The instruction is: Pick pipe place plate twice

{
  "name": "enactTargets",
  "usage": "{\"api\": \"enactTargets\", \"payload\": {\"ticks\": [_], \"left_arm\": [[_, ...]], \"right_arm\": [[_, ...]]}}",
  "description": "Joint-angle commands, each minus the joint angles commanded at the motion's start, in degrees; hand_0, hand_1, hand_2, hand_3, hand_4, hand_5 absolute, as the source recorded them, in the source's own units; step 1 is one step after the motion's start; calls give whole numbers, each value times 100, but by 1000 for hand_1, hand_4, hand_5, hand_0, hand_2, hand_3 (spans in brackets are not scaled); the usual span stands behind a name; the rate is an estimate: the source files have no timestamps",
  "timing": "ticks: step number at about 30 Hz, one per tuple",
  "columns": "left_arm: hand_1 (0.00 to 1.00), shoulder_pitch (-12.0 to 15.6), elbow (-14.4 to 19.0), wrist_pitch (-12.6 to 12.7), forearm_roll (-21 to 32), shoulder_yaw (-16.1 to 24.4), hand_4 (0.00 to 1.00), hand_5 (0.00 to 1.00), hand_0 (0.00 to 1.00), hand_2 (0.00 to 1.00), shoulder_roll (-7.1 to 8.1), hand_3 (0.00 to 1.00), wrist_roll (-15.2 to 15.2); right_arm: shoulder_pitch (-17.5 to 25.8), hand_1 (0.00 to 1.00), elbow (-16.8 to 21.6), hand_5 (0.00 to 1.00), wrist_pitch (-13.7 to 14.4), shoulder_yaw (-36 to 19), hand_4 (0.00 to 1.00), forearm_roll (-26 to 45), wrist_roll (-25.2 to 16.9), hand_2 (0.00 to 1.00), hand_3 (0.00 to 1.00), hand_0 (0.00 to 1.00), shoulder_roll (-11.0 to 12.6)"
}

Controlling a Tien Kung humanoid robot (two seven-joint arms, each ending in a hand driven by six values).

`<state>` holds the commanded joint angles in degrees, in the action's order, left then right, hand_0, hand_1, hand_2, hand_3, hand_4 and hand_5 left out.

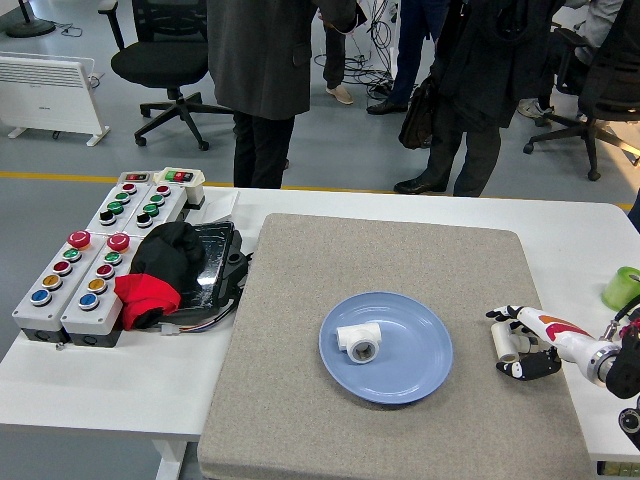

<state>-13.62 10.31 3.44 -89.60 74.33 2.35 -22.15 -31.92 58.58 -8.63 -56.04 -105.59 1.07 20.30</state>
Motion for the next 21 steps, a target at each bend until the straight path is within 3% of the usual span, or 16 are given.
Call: {"api": "enactTargets", "payload": {"ticks": [1,2,7,8,21], "left_arm": [[750,2,0,-1,-2,1,402,998,724,701,0,647,0],[749,4,0,-2,-4,1,403,998,724,701,-1,647,0],[749,22,2,-4,-18,5,403,998,724,701,-4,647,-1],[749,24,3,-4,-22,6,404,998,724,700,-6,647,-1],[747,-2,0,-1,21,-25,404,998,723,700,-3,647,19]], "right_arm": [[0,704,-6,377,15,5,767,-3,-3,750,831,669,-2],[0,612,-13,338,29,10,731,-9,-5,650,774,521,-4],[10,612,-67,338,40,47,731,-48,4,650,774,521,-12],[11,569,-76,332,43,56,721,-49,-1,622,761,454,-14],[11,502,-32,316,210,23,693,37,-62,582,735,383,7]]}}
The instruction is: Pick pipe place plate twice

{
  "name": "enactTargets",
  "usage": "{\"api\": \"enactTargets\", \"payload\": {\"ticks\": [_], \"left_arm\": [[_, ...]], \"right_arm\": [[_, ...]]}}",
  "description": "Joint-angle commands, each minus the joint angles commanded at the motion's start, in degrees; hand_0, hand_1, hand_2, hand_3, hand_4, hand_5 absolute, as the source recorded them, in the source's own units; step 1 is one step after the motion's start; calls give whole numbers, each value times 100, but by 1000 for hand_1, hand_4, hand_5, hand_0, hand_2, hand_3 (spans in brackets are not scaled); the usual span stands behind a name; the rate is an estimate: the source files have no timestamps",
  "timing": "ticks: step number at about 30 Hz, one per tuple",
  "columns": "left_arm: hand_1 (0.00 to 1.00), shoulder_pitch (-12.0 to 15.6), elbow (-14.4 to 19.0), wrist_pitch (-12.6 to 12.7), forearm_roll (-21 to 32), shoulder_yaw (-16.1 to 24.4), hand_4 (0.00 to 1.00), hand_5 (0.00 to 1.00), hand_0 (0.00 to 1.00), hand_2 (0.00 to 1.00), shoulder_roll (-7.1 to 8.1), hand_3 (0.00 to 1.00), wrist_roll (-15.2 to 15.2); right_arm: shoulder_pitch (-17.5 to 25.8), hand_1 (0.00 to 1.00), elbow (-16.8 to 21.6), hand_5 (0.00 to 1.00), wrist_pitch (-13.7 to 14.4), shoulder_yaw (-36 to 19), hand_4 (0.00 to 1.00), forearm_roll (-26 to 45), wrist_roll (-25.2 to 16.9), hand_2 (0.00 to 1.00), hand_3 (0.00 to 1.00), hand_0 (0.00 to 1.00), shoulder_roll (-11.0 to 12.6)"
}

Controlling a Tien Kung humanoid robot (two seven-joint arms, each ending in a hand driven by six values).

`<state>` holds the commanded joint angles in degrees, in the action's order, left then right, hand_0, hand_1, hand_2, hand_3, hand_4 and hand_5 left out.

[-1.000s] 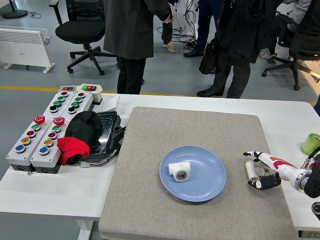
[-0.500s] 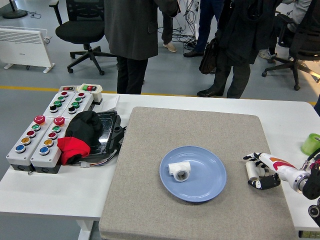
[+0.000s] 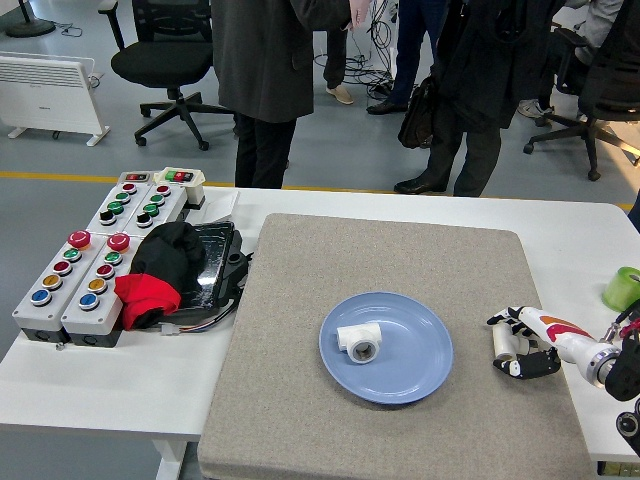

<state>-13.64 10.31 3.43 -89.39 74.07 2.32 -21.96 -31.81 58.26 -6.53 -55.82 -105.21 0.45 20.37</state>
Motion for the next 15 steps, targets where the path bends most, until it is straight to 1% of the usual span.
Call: {"api": "enactTargets", "payload": {"ticks": [6,10,11,12,15], "left_arm": [[747,-15,0,-1,-1,1,404,998,723,700,0,647,3],[747,-22,0,-3,-3,2,404,998,723,700,0,647,4],[747,-24,0,-4,-7,3,405,998,723,700,-1,647,3],[747,-25,0,-4,-8,4,405,998,723,700,-1,647,3],[747,-28,0,-6,-10,5,405,998,723,700,2,647,4]], "right_arm": [[10,499,225,308,52,-78,683,9,-25,579,730,380,31],[16,499,466,308,65,-86,683,20,-24,579,730,380,54],[23,494,594,296,59,-76,671,41,-20,577,727,371,64],[25,494,621,296,58,-74,671,44,-19,577,727,371,66],[52,494,881,296,34,-28,671,143,-4,577,727,371,84]]}}
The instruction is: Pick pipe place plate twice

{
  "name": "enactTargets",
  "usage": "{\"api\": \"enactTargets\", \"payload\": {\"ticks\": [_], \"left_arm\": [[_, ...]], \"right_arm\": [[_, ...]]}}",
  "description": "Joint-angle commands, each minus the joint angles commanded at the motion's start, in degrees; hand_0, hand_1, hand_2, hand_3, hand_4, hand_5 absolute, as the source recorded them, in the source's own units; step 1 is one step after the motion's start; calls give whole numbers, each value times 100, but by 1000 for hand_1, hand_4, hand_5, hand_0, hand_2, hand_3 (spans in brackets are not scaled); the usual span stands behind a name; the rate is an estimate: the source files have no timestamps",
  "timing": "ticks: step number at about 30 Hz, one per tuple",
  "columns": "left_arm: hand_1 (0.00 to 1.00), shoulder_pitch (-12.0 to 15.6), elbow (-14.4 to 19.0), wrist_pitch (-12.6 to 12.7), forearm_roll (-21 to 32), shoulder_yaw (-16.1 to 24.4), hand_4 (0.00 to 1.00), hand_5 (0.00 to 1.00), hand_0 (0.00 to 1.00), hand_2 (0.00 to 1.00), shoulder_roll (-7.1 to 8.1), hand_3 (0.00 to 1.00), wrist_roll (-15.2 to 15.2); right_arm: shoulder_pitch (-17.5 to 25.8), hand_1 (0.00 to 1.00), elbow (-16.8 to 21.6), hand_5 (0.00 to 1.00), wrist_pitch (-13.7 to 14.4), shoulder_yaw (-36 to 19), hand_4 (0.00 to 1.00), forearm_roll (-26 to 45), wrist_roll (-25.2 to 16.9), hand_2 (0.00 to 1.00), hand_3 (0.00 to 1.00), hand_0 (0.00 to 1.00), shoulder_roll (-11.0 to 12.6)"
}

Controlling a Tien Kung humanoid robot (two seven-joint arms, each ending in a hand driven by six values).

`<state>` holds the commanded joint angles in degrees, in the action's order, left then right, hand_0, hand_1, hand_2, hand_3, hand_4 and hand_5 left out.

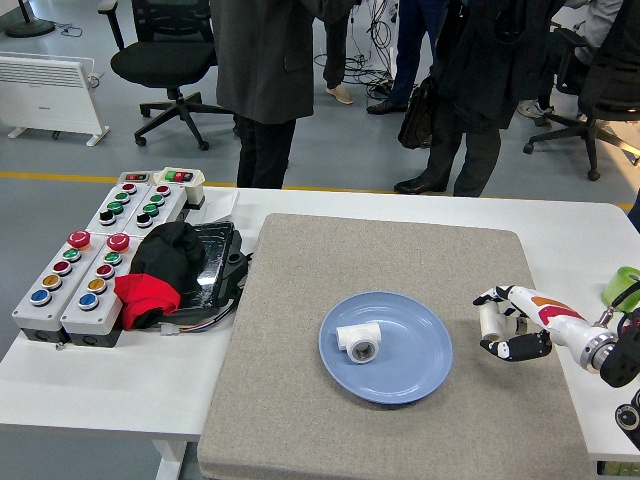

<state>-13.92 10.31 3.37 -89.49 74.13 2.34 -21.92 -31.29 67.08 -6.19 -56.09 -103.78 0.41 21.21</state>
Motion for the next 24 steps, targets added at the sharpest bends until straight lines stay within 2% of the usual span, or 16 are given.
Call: {"api": "enactTargets", "payload": {"ticks": [5,11,13,14,19,20,24], "left_arm": [[747,-7,0,-4,-18,18,404,998,722,700,5,647,-3],[747,-11,0,-6,-29,25,404,998,722,700,8,647,-10],[747,-12,0,-6,-34,28,404,998,722,700,10,647,-12],[747,-12,0,-6,-35,29,405,998,722,700,10,649,-13],[747,-13,0,-1,-15,19,405,998,722,700,13,649,-14],[747,-14,0,-2,-13,16,405,998,722,701,13,648,-14],[747,-19,0,-5,-8,12,405,998,722,701,16,648,-13]], "right_arm": [[70,492,633,287,-110,266,659,126,106,578,724,369,38],[55,496,954,280,-150,672,647,198,175,577,723,369,-52],[19,496,975,280,-152,802,647,195,197,577,723,369,-106],[5,518,978,279,-152,847,641,192,205,588,727,408,-126],[-174,518,838,279,-191,1176,641,207,309,588,727,408,-324],[-205,578,808,285,-189,1209,644,204,321,644,745,486,-350],[-351,578,693,285,-165,1357,644,165,385,644,745,486,-446]]}}
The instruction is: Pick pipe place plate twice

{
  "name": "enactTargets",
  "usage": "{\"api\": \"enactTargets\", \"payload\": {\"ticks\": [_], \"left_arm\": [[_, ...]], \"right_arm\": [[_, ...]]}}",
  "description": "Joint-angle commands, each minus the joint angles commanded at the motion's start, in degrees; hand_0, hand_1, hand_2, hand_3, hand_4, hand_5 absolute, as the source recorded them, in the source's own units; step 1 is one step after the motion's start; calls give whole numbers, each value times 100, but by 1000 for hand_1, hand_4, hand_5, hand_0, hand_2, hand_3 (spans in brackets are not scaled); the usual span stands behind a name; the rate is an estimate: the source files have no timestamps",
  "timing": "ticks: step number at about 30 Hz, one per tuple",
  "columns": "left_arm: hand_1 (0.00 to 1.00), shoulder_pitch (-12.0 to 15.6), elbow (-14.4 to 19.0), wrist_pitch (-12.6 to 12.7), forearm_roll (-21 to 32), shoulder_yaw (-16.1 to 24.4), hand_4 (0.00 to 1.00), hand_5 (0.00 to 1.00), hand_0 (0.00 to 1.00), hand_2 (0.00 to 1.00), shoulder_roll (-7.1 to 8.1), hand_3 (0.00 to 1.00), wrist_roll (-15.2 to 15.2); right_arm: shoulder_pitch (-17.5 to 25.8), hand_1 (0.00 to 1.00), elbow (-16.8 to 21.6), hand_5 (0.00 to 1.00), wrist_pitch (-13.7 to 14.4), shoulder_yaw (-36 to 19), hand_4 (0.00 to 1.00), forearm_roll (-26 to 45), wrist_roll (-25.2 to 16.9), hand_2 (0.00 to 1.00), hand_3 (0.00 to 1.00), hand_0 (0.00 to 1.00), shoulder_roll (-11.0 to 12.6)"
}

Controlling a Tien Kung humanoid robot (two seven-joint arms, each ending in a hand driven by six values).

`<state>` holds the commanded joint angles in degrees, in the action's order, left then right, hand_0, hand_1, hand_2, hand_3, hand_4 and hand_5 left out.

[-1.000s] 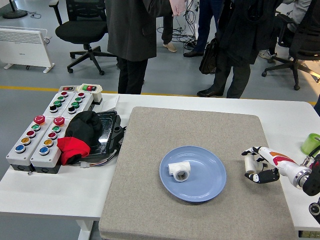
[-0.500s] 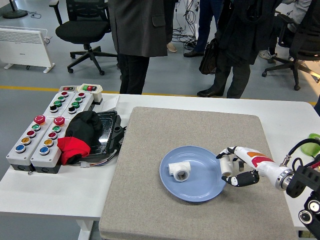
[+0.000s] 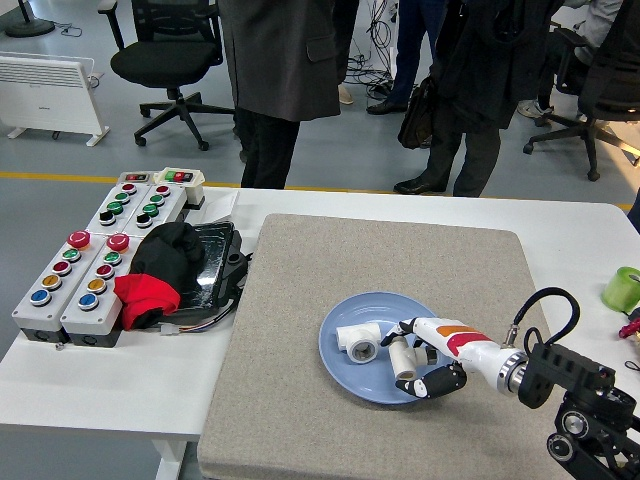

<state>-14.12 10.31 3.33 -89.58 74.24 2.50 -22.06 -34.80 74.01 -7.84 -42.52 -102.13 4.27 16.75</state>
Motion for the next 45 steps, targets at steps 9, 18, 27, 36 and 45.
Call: {"api": "enactTargets", "payload": {"ticks": [9,18,27,36,45], "left_arm": [[747,2,0,-4,-15,3,403,998,722,701,3,650,0],[748,21,1,-12,-32,7,403,998,723,701,-6,651,-7],[749,44,3,-18,-70,31,402,998,723,702,-12,650,-10],[750,77,2,-34,-151,63,401,998,723,702,-11,648,-14],[750,83,0,-37,-198,90,402,998,723,703,-11,648,-10]], "right_arm": [[-69,836,-163,350,-118,94,711,-87,114,974,929,865,-62],[30,874,-86,336,-112,-114,728,-201,92,998,992,914,-31],[213,877,172,311,203,-748,688,-121,-74,998,980,925,52],[648,882,113,313,1767,-1676,674,1246,-630,998,970,922,124],[1234,838,86,399,2250,-2508,632,3182,-1201,959,909,883,49]]}}
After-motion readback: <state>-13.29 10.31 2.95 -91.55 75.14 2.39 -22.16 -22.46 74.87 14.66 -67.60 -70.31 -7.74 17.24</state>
